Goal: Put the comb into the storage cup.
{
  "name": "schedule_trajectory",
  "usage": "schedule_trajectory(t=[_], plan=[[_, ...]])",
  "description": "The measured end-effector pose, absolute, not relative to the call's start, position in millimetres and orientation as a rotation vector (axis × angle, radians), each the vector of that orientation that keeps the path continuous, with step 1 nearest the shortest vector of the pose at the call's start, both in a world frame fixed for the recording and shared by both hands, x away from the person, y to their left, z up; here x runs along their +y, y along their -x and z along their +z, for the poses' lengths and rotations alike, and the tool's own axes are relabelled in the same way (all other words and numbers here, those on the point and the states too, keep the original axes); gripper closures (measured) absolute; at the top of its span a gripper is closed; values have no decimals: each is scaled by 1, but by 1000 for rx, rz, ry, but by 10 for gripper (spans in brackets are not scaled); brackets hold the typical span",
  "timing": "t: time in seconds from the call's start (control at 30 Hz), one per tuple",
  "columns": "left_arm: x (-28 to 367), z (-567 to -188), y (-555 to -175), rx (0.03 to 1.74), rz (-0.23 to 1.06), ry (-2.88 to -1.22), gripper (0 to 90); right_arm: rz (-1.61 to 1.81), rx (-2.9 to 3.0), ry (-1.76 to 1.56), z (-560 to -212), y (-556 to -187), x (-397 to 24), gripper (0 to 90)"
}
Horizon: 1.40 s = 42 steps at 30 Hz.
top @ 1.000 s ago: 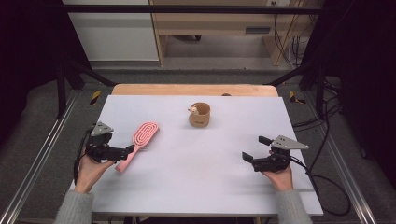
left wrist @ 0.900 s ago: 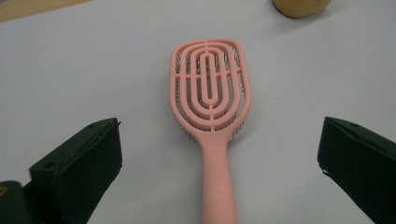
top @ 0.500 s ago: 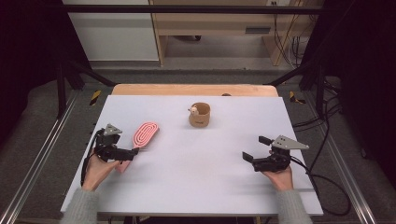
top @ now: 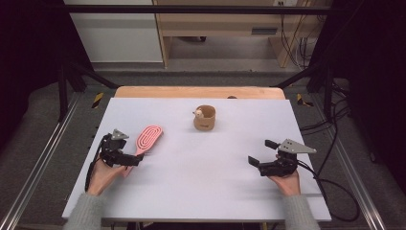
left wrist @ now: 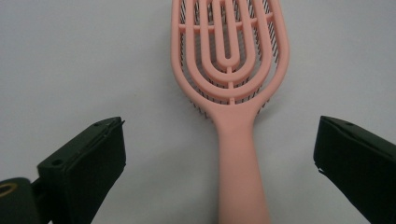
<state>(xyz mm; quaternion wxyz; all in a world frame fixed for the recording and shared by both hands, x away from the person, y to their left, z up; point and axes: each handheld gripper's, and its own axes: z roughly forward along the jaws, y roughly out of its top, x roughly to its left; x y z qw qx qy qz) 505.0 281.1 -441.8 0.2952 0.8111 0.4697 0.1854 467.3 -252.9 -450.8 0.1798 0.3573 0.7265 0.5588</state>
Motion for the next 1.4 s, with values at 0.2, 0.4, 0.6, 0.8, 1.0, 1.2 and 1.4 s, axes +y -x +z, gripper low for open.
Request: schedule_trajectory(t=[0.2,0.4,0.6,0.8,1.0,1.2,1.4], plan=[[279,-447,-508,1273,481,-2179,93,1581,2047,-1007,-451,-467,-253,3],[278,-450,-509,1277,466,-2193,227,1581,2051,-1006,-451,-467,-253,3],[275,-451,-510,1278,452,-2203,324,1580,2052,-1007,-451,-467,-253,3],[274,-453,-511,1273,432,-2214,411,1580,2051,-1005,-451,-467,-253,3],[272,-455,-513,1274,426,-2228,502,1581,2051,-1007,-451,-467,-253,3],[270,-455,-514,1284,416,-2240,588,1582,2049,-1007,-451,-467,-253,3],[268,-456,-515,1286,414,-2260,643,1583,2048,-1008,-451,-467,-253,3]])
